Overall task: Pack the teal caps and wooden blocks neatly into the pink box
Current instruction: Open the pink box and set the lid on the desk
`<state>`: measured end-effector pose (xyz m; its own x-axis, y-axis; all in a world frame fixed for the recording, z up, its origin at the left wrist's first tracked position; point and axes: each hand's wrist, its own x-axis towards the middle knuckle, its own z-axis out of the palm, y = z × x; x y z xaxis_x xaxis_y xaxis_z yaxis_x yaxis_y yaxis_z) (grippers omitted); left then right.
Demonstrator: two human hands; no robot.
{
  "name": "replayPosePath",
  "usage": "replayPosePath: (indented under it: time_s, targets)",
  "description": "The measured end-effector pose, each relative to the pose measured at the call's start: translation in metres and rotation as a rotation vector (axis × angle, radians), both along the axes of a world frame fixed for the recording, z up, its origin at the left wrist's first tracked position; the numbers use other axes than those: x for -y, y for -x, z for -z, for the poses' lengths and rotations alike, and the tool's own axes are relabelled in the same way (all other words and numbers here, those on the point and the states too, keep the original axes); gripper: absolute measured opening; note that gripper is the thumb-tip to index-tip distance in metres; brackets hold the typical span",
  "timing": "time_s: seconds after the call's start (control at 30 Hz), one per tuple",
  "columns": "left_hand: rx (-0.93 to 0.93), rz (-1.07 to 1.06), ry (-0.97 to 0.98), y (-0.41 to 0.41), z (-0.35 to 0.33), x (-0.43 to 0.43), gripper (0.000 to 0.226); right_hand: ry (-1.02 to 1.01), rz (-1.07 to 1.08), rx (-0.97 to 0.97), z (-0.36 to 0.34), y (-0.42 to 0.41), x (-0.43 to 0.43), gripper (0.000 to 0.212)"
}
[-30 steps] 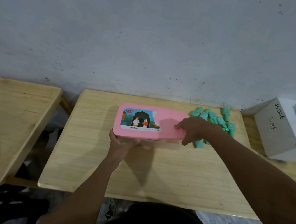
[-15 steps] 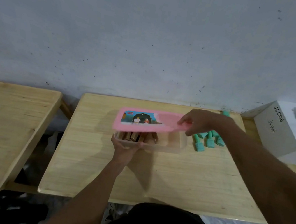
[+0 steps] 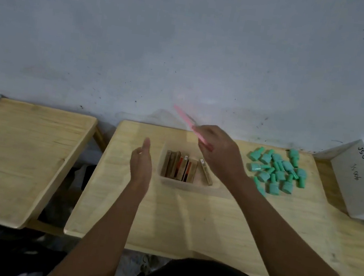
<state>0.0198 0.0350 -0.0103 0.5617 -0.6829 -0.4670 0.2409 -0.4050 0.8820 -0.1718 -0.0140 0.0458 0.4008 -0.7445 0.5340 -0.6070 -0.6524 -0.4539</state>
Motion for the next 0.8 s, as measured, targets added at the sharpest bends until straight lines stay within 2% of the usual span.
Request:
replayPosePath:
  time_s: [0.07,0.13,0.2,0.3,0.4,0.47,0.53,0.67,0.8]
  targets:
    - [-0.269,0.127,0.077,-0.011,-0.025,0.006,0.064,0.097,-0.054,-0.011,0.015,-0.023,-0.018,0.035]
    - [-0.307,0.292,0.117,-0.013,-0.045,0.007,0.047,0.157,-0.100,-0.056,0.029,-0.043,-0.030,0.031]
    - [-0.204,0.329,0.089,-0.012,-0.055,0.006,0.027,0.169,-0.123,-0.095,0.040,-0.057,-0.039,0.033]
    - [-0.092,0.267,0.039,-0.023,-0.056,0.000,0.032,0.036,-0.239,-0.207,0.050,-0.068,-0.045,0.048]
    - [0.064,0.228,-0.046,-0.047,-0.047,-0.006,0.030,-0.236,-0.301,-0.282,0.054,-0.064,-0.048,0.061]
    - [0.251,0.161,-0.125,-0.062,-0.044,-0.011,0.024,-0.373,-0.190,-0.208,0.063,-0.055,-0.043,0.059]
    - [0.364,0.076,-0.144,-0.077,-0.038,-0.016,0.027,-0.456,-0.046,-0.166,0.075,-0.045,-0.037,0.047]
    - [0.470,0.028,-0.242,-0.098,-0.013,-0.028,0.032,-0.577,0.228,-0.111,0.091,-0.022,-0.026,0.034]
    - [0.474,0.002,-0.417,-0.100,0.010,-0.032,0.031,-0.816,0.369,-0.215,0.104,-0.003,-0.013,0.044]
